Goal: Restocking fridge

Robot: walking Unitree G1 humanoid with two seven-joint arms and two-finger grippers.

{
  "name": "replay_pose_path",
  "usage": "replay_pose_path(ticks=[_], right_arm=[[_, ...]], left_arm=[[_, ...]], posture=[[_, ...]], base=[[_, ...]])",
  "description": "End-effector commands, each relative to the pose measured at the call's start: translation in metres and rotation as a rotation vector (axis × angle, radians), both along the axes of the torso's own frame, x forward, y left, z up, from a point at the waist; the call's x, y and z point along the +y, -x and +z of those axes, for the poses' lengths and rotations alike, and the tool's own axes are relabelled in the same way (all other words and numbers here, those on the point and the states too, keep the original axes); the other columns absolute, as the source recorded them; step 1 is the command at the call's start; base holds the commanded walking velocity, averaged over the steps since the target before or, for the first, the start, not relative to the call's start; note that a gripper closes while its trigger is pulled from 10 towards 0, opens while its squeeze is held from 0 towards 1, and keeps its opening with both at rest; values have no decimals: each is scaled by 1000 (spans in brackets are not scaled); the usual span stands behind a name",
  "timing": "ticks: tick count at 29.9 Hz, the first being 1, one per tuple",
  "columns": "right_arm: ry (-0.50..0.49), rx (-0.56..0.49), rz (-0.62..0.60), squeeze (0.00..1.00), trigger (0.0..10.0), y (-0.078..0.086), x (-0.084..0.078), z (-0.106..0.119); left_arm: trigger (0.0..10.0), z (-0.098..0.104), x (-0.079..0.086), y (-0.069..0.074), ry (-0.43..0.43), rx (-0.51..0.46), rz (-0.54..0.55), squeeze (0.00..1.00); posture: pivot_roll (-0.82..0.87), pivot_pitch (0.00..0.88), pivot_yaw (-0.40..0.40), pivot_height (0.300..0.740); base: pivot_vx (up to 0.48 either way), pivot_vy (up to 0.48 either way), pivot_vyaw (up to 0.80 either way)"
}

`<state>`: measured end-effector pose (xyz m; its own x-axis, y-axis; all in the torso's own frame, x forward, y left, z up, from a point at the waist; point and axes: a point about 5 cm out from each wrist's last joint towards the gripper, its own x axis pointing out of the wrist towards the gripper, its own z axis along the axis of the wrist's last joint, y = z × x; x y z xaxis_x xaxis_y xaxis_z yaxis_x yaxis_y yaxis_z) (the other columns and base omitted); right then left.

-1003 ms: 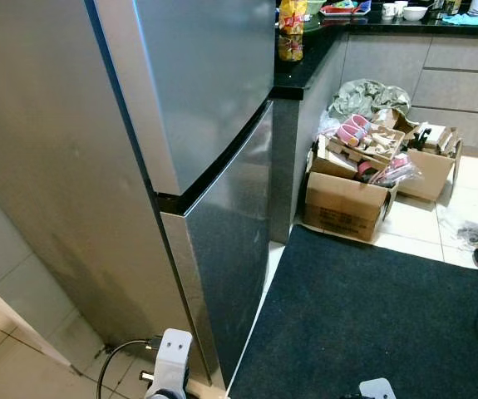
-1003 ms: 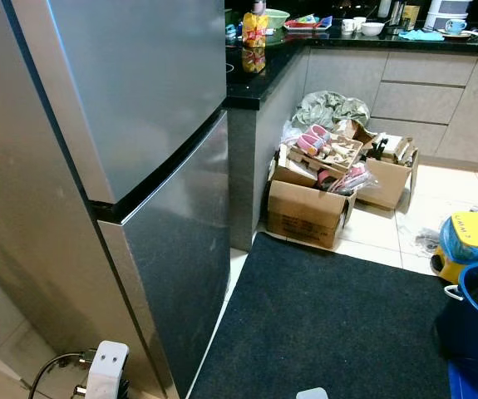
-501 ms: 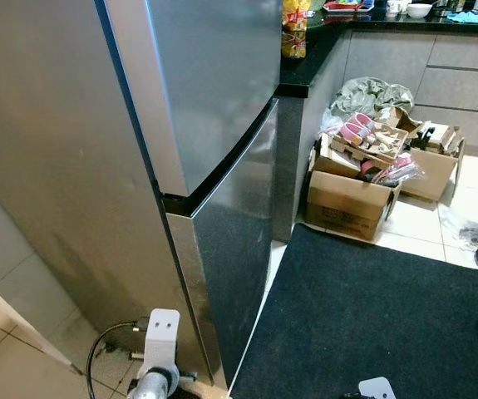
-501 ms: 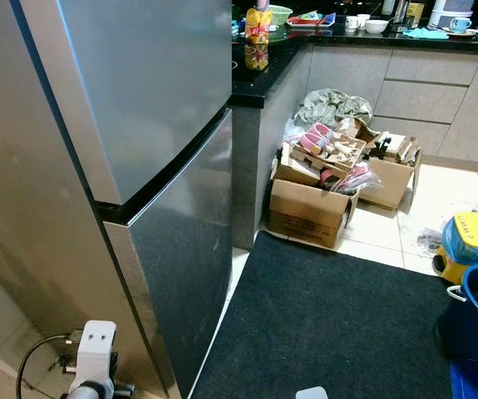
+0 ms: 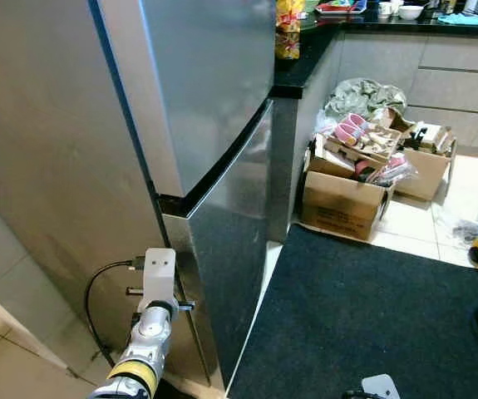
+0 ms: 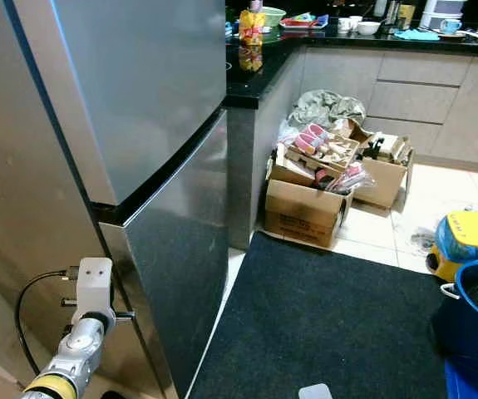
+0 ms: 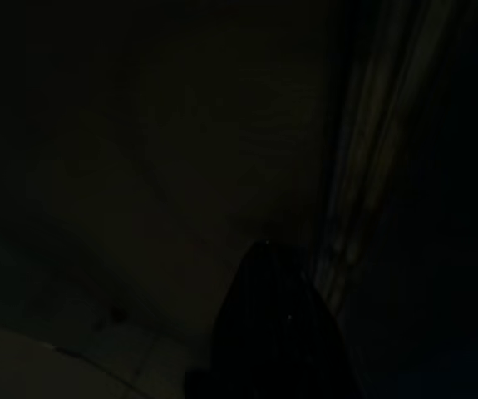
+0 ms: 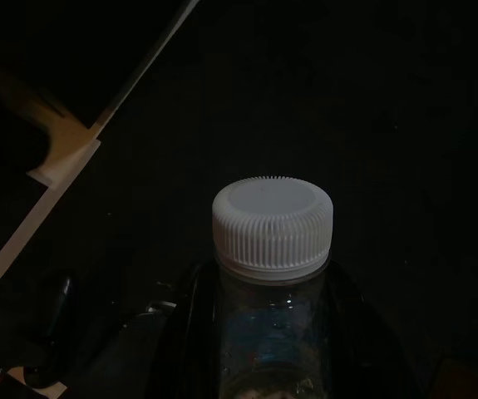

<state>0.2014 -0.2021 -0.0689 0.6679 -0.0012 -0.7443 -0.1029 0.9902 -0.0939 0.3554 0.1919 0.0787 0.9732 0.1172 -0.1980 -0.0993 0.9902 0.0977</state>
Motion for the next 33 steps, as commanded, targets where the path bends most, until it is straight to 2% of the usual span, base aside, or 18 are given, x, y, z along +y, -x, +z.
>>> replay_pose_path(ticks=[1,2,4,6,9,14,18,20,22,24,26,27,33], right_arm=[[5,7,2,0,10000,5,-1,-2],[5,7,2,0,10000,5,-1,-2],[5,7,0,0,10000,6,-1,-3],[4,7,-2,0,10000,6,-1,-3],[3,10,-5,0,10000,6,-1,-3],[3,10,-4,0,10000,5,0,-3],[4,8,4,0,10000,4,1,-2],[5,7,5,0,10000,3,1,-2],[10,4,10,0,10000,3,1,-1],[12,4,10,0,10000,3,0,-1],[12,4,8,0,10000,3,0,-2],[13,4,7,0,10000,4,-1,-2],[14,8,2,0,10000,6,-2,-3]], left_arm=[[10000,4,-4,-3,-11,-2,-74,0],[10000,4,-4,-3,-11,-2,-74,0],[10000,6,-13,-5,-31,-7,-178,0],[10000,6,-15,-5,-37,-11,-200,0],[10000,9,-17,-5,31,-32,-266,0],[10000,8,-22,-4,47,-29,-349,0],[10000,6,-22,-4,3,-5,-360,0],[10000,6,-21,-4,-13,8,-347,0],[10000,6,-17,-6,-64,32,-310,0],[10000,10,-16,-9,-27,25,-282,0],[10000,14,-17,-11,10,17,-284,216],[10000,15,-18,-13,16,15,-288,1000],[10000,22,-25,-17,58,2,-317,1000]], posture=[[-84,125,34,740],[-84,125,34,740],[-83,127,38,740],[-84,127,38,740],[-83,126,37,740],[-80,125,34,740],[-80,126,34,740],[-81,129,26,740],[-85,131,28,740],[-90,134,30,740],[-91,133,33,740],[-92,133,33,740],[-94,132,38,740]], base=[[0,0,0],[0,0,0],[0,0,0],[0,0,0],[0,0,0],[0,0,0],[0,0,0],[0,0,0],[0,0,0],[0,0,0],[0,0,0],[0,0,0],[0,0,0]])
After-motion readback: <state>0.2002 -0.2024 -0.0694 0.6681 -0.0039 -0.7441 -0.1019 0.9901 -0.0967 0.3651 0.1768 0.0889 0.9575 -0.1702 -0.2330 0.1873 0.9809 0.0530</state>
